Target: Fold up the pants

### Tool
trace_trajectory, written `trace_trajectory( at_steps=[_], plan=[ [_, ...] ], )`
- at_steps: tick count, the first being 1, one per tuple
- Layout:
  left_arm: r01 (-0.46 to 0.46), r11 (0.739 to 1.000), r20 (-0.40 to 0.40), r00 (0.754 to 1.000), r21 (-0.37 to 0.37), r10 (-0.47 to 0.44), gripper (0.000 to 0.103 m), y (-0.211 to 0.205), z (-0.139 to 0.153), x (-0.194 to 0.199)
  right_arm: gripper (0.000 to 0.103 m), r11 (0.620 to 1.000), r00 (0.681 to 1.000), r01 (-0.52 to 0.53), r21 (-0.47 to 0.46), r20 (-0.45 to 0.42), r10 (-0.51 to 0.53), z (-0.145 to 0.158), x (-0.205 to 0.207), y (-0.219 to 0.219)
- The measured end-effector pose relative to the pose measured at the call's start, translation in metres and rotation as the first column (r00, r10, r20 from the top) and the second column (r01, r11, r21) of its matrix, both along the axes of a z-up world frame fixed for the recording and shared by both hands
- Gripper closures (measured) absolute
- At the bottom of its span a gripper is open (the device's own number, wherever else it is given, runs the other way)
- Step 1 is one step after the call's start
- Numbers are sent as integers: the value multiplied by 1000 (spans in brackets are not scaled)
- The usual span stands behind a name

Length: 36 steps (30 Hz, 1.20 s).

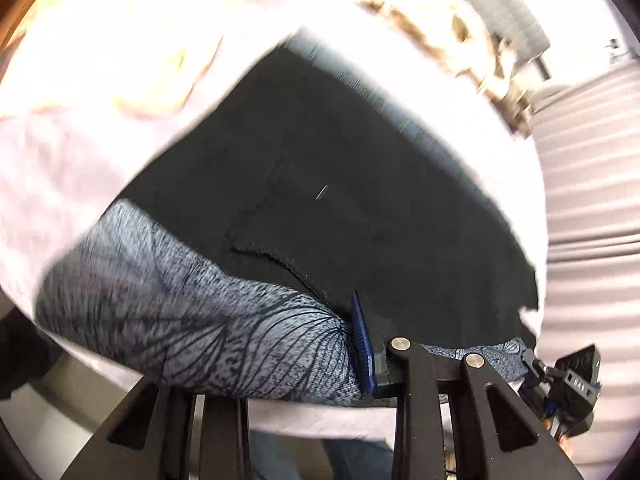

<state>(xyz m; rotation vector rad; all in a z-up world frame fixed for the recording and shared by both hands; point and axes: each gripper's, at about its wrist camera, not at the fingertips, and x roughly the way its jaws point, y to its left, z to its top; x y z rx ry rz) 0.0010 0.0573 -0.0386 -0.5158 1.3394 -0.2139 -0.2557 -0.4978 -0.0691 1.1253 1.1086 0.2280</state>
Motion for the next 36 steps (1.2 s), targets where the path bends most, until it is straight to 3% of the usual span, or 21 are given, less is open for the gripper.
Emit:
trace_trajectory(
  at_steps=[2, 4, 6, 10, 13, 14, 17, 19, 22, 25, 28, 30, 33, 34, 36],
  plan=[
    [-16, 999, 70, 997, 30, 14, 70, -8, 23, 25, 97, 998, 998, -59, -26, 30, 60, 25, 33, -9],
    [-18, 998, 120, 993, 68, 10, 55, -13, 33, 50, 96, 993, 992, -109, -48, 53, 112, 46, 74, -16],
    [-57, 985, 183, 983, 162, 26, 29, -20, 37, 83, 96, 983, 984, -155, -94, 71, 162, 61, 113, -21],
    [-107, 960, 225, 973, 257, 48, 23, -23, 11, 143, 93, 959, 969, -236, -155, 29, 244, 55, 194, -35],
    [-126, 915, 186, 981, 384, 56, 23, -28, -24, 180, 92, 942, 961, -277, -191, -30, 277, 26, 243, -39],
    [-131, 899, 175, 983, 417, 62, 23, -31, -32, 189, 87, 938, 960, -281, -202, -55, 275, 14, 255, -39],
    [-176, 873, 212, 974, 454, 86, 23, -19, -15, 192, 42, 933, 956, -278, -229, -160, 245, -27, 285, -44],
    [-174, 860, 240, 969, 481, 62, 23, -16, 2, 185, 41, 947, 962, -256, -193, -152, 229, -30, 288, -53],
    [-63, 852, 196, 979, 519, -47, 23, -36, 13, 166, 36, 928, 954, -299, -224, -100, 283, -1, 279, -55],
    [102, 870, 139, 972, 483, -191, 23, -85, 3, 133, 36, 900, 953, -300, -317, -56, 298, 32, 249, -67],
    [268, 867, 89, 939, 420, -333, 23, -150, -12, 103, 36, 900, 976, -214, -379, -53, 210, 49, 206, -96],
    [372, 857, 76, 903, 357, -423, 23, -201, -20, 84, 36, 887, 989, -150, -436, -73, 132, 53, 176, -117],
    [497, 813, 79, 837, 304, -542, 23, -268, -25, 62, 36, 791, 989, -136, -596, -132, 70, 53, 108, -140],
    [532, 782, 89, 806, 323, -585, 23, -291, -27, 54, 36, 742, 986, -150, -654, -151, 67, 54, 86, -138],
    [567, 745, 71, 777, 352, -625, 23, -320, -39, 46, 36, 633, 980, -189, -751, -182, 77, 52, 43, -125]
  ],
)
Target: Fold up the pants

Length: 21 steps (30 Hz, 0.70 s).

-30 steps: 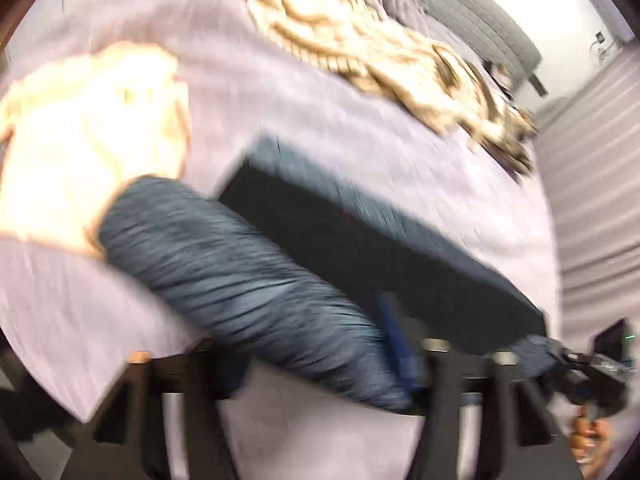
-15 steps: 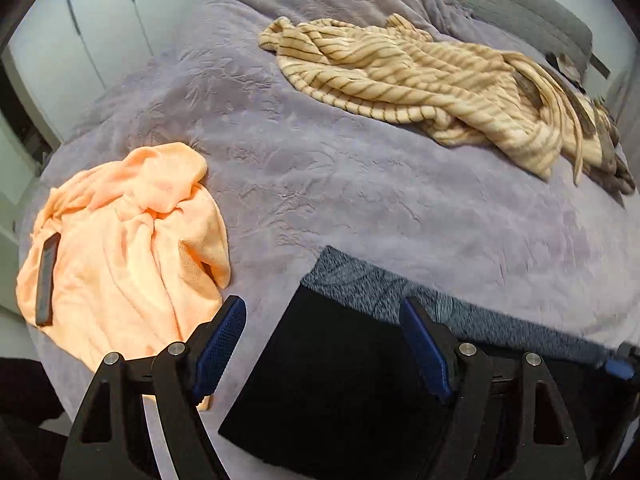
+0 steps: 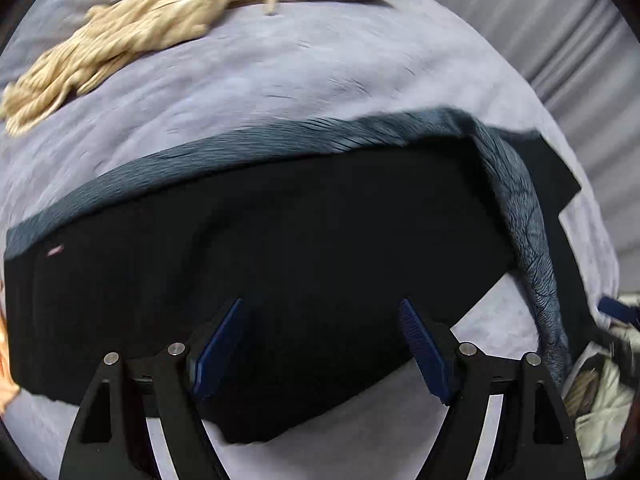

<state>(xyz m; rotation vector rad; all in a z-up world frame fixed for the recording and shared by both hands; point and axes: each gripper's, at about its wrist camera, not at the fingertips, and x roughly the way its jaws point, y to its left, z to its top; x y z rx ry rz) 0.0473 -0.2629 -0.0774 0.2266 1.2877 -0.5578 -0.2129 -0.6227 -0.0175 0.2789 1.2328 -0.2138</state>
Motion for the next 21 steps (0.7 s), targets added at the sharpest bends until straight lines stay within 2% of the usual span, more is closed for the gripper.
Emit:
trace_trajectory(
  at_steps=[2, 5, 8, 9, 10, 11, 12, 13, 14, 17, 21],
  plan=[
    [-4, 1000, -57, 998, 17, 5, 23, -14, -16, 0, 36, 995, 999, -43, -88, -7, 42, -6, -31, 20],
    [-21, 1000, -60, 998, 20, 23, 23, -18, -21, -2, 36, 974, 994, -107, -202, -16, 106, -23, -55, 52],
    [-9, 999, -66, 998, 35, 11, 23, -22, -21, 0, 36, 917, 984, -178, -356, -50, 171, -47, -61, 73],
    [-6, 999, -69, 998, 42, 9, 23, -23, -21, 3, 41, 891, 978, -207, -404, -84, 189, -59, -59, 75],
    [-5, 999, -70, 998, 46, 8, 23, -24, -20, 5, 55, 879, 975, -221, -422, -105, 195, -67, -58, 73],
    [-6, 999, -71, 997, 48, 10, 23, -25, -21, 9, 72, 898, 978, -210, -386, -92, 189, -66, -57, 63],
    [-7, 999, -72, 997, 51, 11, 23, -26, -21, 9, 79, 926, 986, -170, -338, -60, 159, -59, -56, 50],
    [-10, 998, -74, 997, 54, 14, 23, -27, -21, 10, 82, 950, 995, -97, -296, -11, 98, -43, -54, 28],
    [-13, 998, -74, 997, 58, 17, 23, -32, -22, 8, 91, 960, 998, -52, -277, 18, 59, -31, -48, 13],
    [-14, 997, -78, 997, 77, 20, 23, -39, -20, 11, 93, 976, 989, 100, -196, 128, -76, 13, -29, -57],
    [-17, 994, -59, 998, 112, 23, 23, -45, -16, 14, 93, 971, 960, 209, -113, 212, -182, 44, 22, -153]
  ],
)
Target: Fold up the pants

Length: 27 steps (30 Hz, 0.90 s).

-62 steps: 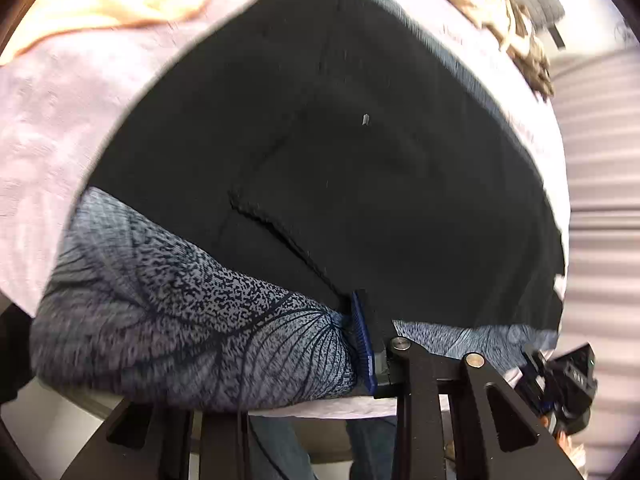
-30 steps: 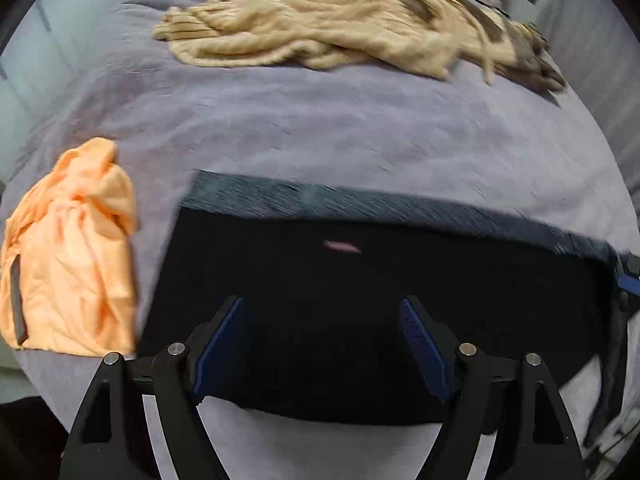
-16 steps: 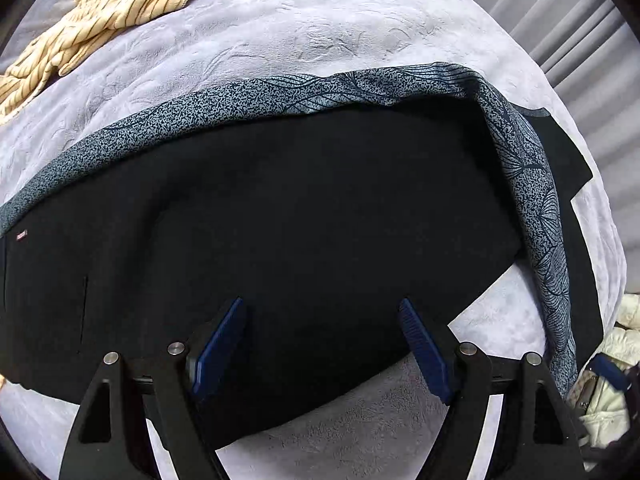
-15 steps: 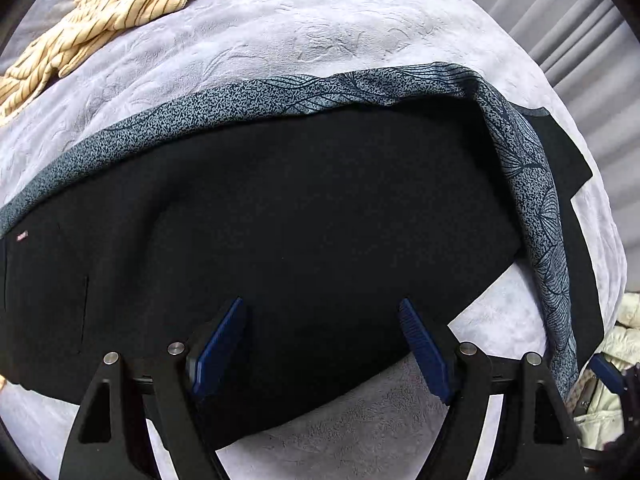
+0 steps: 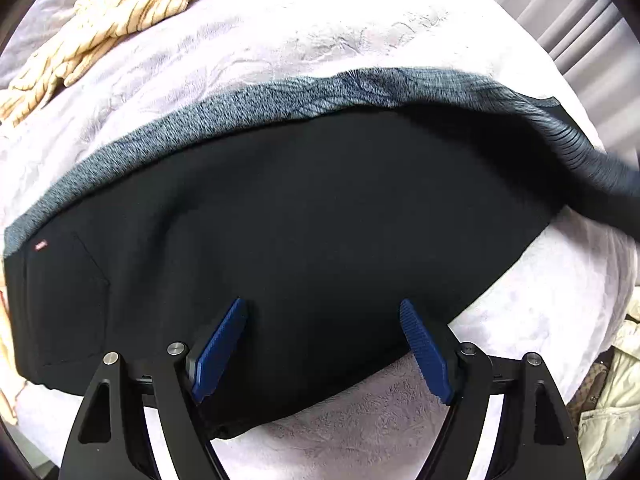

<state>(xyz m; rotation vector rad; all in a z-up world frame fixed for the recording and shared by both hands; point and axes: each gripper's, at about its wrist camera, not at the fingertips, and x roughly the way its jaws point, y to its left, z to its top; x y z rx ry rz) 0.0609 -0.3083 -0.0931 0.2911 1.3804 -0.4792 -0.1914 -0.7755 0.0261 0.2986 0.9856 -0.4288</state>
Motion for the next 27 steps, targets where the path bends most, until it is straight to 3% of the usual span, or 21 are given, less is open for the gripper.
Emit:
trace_trajectory(
  at_steps=[2, 5, 8, 12, 16, 18, 19, 20, 21, 23, 25, 27],
  plan=[
    [-12, 1000, 4, 1000, 18, 12, 23, -6, -1, 1, 90, 997, 998, 12, 71, 54, -15, 5, 26, -41],
    [-42, 999, 1, 999, 34, 42, 23, -13, -1, 5, 60, 980, 993, 85, 181, 71, -99, -4, 62, -101],
    [-59, 997, 4, 998, 43, 59, 23, -20, 0, 9, 60, 936, 985, 114, 334, 85, -150, -15, 59, -125],
    [-79, 995, -15, 997, 59, 80, 23, -27, -6, 19, 59, 902, 976, 169, 398, 58, -209, -33, 22, -128],
    [-80, 993, -16, 997, 84, 82, 23, -39, -11, 27, 59, 788, 964, 227, 572, -15, -266, -83, -7, -122],
    [-76, 993, -11, 997, 95, 78, 23, -46, -12, 30, 60, 768, 965, 231, 598, -42, -258, -104, -6, -116],
    [-75, 992, -10, 997, 99, 76, 23, -48, -12, 31, 61, 760, 966, 218, 612, -27, -255, -111, -2, -114],
    [-76, 992, -9, 997, 103, 77, 23, -50, -12, 32, 85, 747, 967, 203, 633, -7, -256, -116, 3, -113],
    [-77, 992, -8, 997, 104, 78, 23, -52, -12, 33, 97, 735, 968, 193, 650, -2, -253, -118, 8, -112],
    [-81, 991, -7, 997, 103, 82, 23, -55, -12, 34, 98, 741, 972, 153, 654, 36, -232, -106, 16, -111],
    [-94, 991, -14, 995, 96, 96, 21, -55, -17, 34, 98, 785, 981, 114, 609, 55, -185, -91, 17, -110],
    [-109, 988, -7, 994, 112, 110, 12, -45, -23, 32, 98, 847, 990, 139, 513, -50, -132, -104, 19, -109]
  ],
)
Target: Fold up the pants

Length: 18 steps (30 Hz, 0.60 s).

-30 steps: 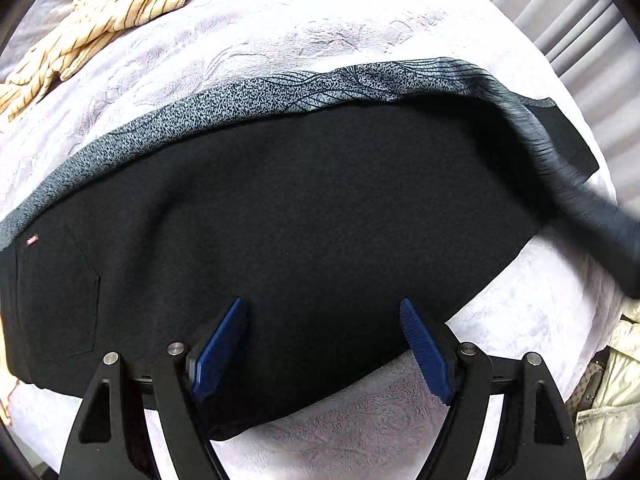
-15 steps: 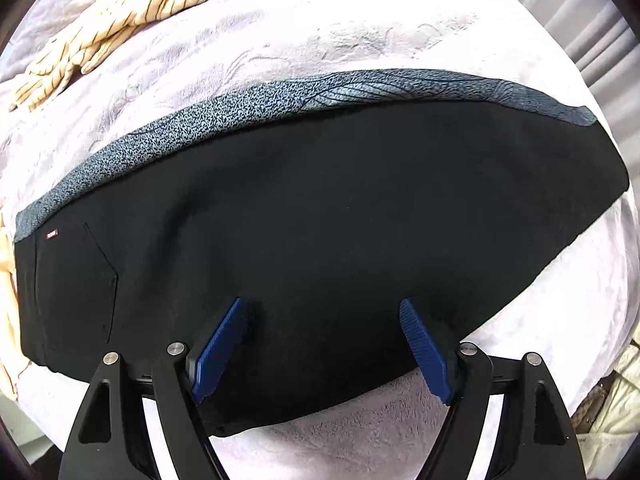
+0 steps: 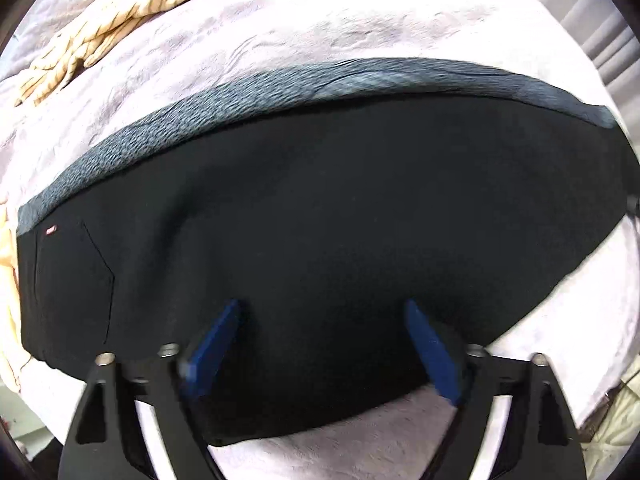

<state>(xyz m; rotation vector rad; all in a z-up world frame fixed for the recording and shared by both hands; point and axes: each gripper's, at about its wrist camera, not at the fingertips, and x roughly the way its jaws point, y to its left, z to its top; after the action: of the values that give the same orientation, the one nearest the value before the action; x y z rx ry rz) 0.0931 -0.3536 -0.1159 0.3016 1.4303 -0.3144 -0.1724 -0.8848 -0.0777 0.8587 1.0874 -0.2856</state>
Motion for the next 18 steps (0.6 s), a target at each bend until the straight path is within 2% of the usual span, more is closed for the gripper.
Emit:
trace_trajectory(
  at_steps=[1, 3, 5, 7, 10, 13, 15, 16, 17, 18],
  plan=[
    [-5, 1000, -7, 1000, -1, 5, 12, -1, 1, 2, 97, 1000, 998, -24, -18, -67, 23, -15, 1, 0],
    [-17, 1000, -9, 1000, 8, 17, 12, -1, 10, 6, 94, 999, 998, 11, 46, -70, -8, -29, -6, -6],
    [-25, 999, 12, 1000, -27, 25, 12, -2, 27, 15, 86, 996, 997, 69, 60, -32, -67, -17, -18, -9],
    [-21, 998, 59, 998, -52, 24, 12, -9, 42, 25, 84, 997, 997, 72, -18, -27, -73, 6, -26, -4],
    [-24, 998, 114, 993, -62, 31, 12, -35, 41, 56, 83, 995, 998, -37, -94, 51, 42, 34, -12, 14],
    [-63, 998, 154, 986, -9, 64, 12, -56, 17, 92, 83, 973, 985, -165, -162, 15, 170, 31, 33, 32],
    [-94, 995, 158, 984, 40, 87, 12, -51, -1, 113, 81, 962, 978, -208, -178, -43, 204, 9, 65, 34],
    [-115, 992, 151, 983, 42, 108, 12, -42, -9, 121, 81, 957, 975, -218, -190, -96, 202, -2, 76, 32],
    [-144, 989, 153, 979, 39, 136, 12, -29, -10, 127, 91, 957, 970, -220, -187, -141, 196, -14, 84, 26],
    [-168, 985, 164, 974, 48, 158, 12, -19, -1, 134, 100, 966, 974, -202, -163, -135, 181, -21, 87, 18]
  ],
)
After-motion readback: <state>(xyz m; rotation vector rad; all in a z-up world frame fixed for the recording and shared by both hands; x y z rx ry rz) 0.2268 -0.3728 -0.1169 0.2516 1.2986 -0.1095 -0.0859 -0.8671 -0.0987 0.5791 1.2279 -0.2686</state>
